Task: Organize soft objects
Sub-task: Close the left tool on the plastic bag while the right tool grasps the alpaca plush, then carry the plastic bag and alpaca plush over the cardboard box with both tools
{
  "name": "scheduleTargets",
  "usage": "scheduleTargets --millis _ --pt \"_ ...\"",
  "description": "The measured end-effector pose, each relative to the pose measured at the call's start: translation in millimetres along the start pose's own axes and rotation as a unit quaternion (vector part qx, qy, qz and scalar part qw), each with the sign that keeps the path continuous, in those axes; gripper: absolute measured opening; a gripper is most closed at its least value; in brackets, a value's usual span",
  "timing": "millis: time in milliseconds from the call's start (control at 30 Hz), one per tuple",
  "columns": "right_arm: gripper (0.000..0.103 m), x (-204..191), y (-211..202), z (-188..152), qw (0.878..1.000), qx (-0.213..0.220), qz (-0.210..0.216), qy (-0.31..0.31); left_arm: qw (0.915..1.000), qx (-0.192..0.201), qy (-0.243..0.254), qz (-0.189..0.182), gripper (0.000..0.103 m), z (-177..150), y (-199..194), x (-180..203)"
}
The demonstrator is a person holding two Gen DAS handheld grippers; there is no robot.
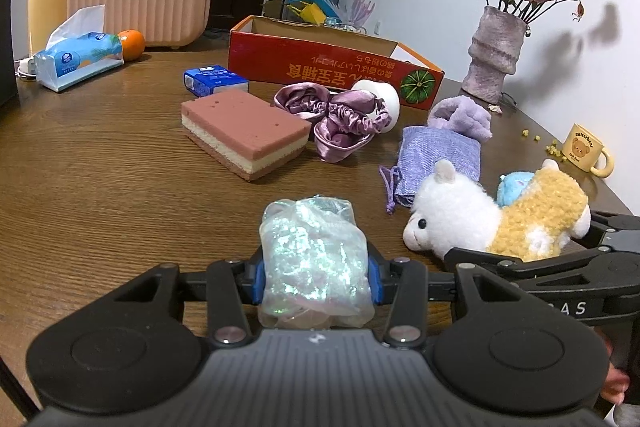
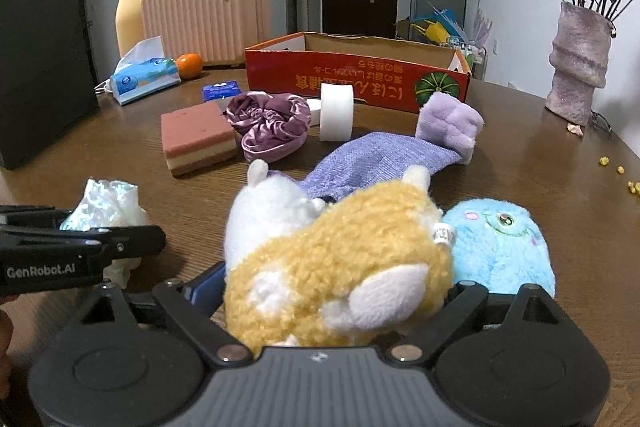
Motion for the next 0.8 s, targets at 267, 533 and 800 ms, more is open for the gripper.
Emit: scheduleTargets --millis 267,533,800 --pt "0.084 -2.9 -3.1 -1.1 1.0 0.006 0.01 -0.008 1.0 0.001 -0.002 -0.001 0.046 0.1 -0.7 -0.5" --pt "0.078 -2.9 -8.0 -1.4 0.999 0.01 0.029 0.007 1.0 0.002 -0.002 0.0 0.046 -0.1 -1.5 -0.9" --pt "0.076 -4.7 -20.2 -0.6 0.999 0.025 0.043 0.013 1.0 0.004 -0.002 0.004 0.046 0.7 -4.7 -1.5"
Point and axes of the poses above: each gripper's, at about its wrist camera, not at the fingertips, and y roughly the way its jaws point, x to its right, z to its top, the point moved 7 cm from there along y, roughly the way its jaws point, and after that the axes turned 12 degrees about y, right-handed, at the moved point
